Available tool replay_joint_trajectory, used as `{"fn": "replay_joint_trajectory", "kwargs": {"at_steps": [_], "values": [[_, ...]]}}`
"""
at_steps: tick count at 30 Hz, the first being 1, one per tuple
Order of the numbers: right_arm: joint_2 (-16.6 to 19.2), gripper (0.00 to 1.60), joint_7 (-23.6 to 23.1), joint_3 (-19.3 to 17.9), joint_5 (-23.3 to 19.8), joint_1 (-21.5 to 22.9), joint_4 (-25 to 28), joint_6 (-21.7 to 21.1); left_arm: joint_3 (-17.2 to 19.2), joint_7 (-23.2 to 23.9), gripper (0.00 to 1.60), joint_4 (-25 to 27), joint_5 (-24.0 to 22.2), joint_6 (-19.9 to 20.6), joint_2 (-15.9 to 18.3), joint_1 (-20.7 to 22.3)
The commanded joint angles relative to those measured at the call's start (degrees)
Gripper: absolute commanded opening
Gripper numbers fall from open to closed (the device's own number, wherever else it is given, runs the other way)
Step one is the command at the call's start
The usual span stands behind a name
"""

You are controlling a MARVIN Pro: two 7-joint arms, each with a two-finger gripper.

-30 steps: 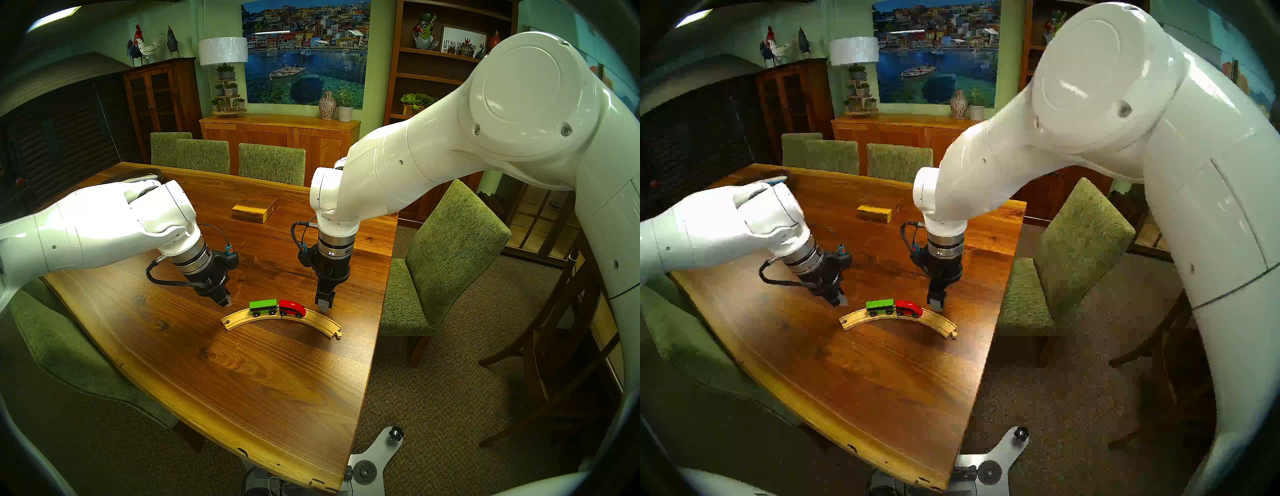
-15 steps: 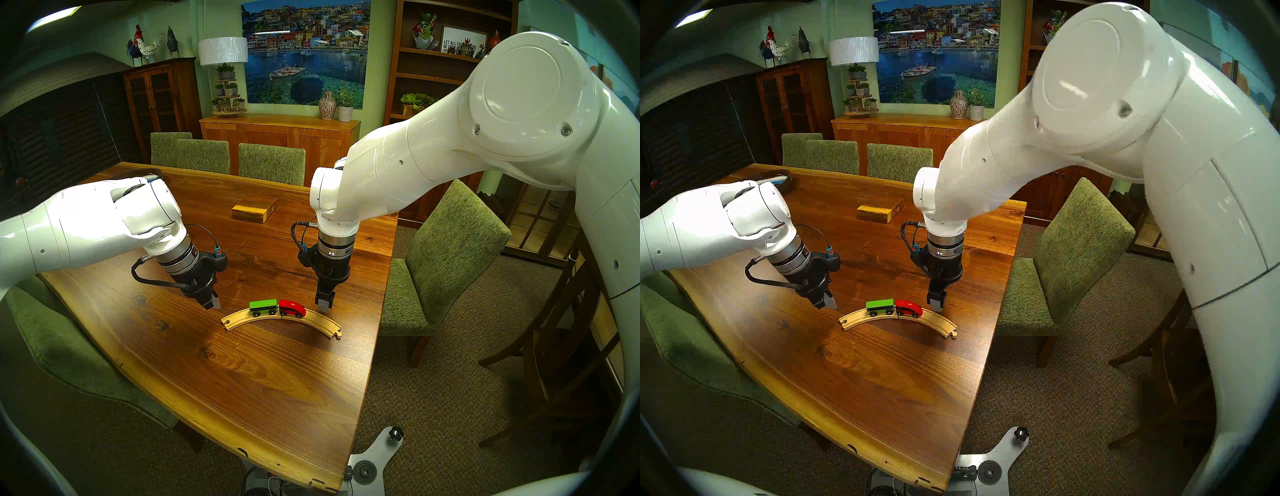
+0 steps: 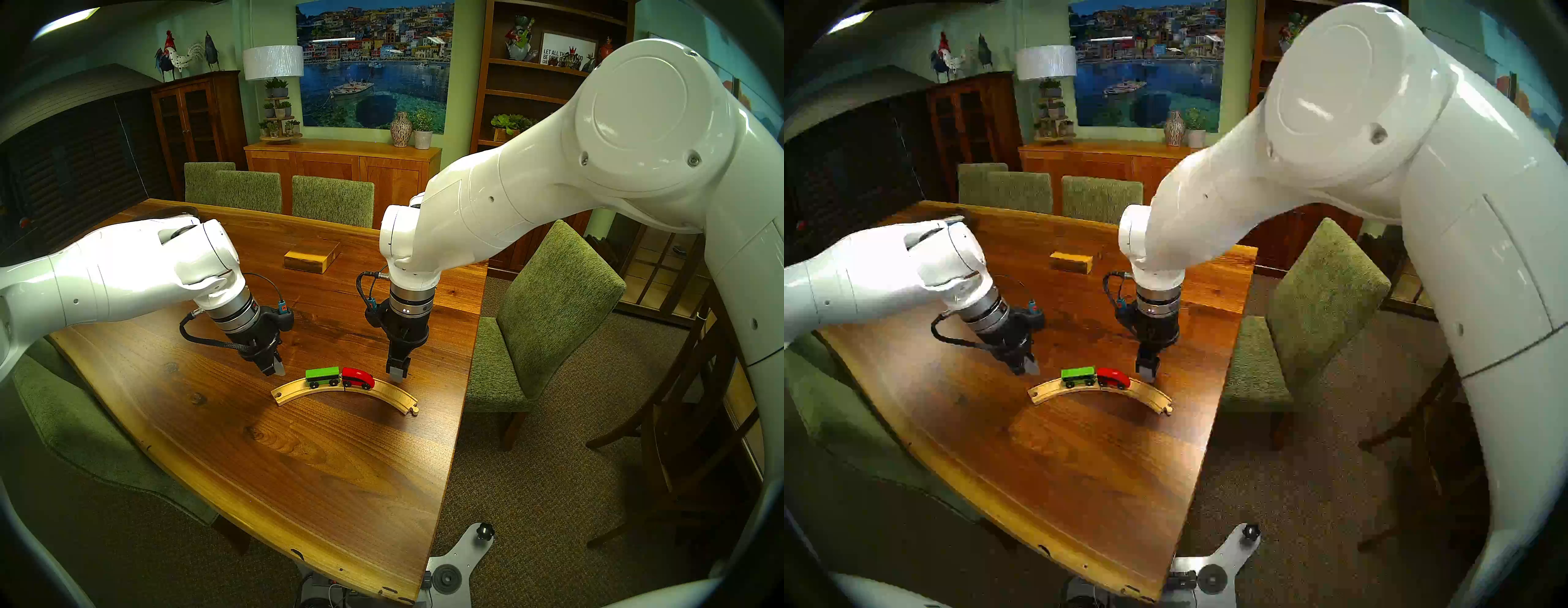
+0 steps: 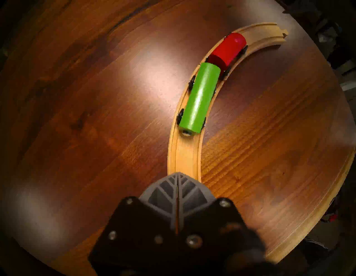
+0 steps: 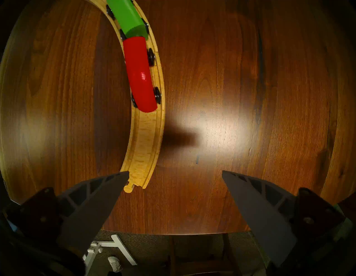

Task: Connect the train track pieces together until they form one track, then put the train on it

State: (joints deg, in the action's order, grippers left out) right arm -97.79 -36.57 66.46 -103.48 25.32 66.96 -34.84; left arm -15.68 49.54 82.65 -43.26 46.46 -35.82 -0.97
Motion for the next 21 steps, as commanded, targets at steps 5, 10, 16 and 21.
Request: {"fn": "replay_joint_trajectory", "kwargs": {"at_steps": [5,10,16,21], "values": [[0.5,1.60,0.1,-0.2,0.1,1.8,-0.7,0.1,1.2,-0.1,0.00,-3.1,-1.0,-1.2,-5.0,-0.7],[0.5,1.60,0.1,-0.2,0.1,1.8,-0.7,0.1,1.4,0.1,0.00,-5.3,-1.4,-1.6,-6.9,-1.1],[0.5,1.60,0.1,-0.2,0.1,1.8,-0.7,0.1,1.6,-0.2,0.00,-7.9,-1.8,-2.5,-9.3,-2.0],[0.5,1.60,0.1,-0.2,0.1,1.8,-0.7,0.1,1.8,-0.3,0.00,-9.5,-2.0,-3.1,-10.7,-2.4]]}}
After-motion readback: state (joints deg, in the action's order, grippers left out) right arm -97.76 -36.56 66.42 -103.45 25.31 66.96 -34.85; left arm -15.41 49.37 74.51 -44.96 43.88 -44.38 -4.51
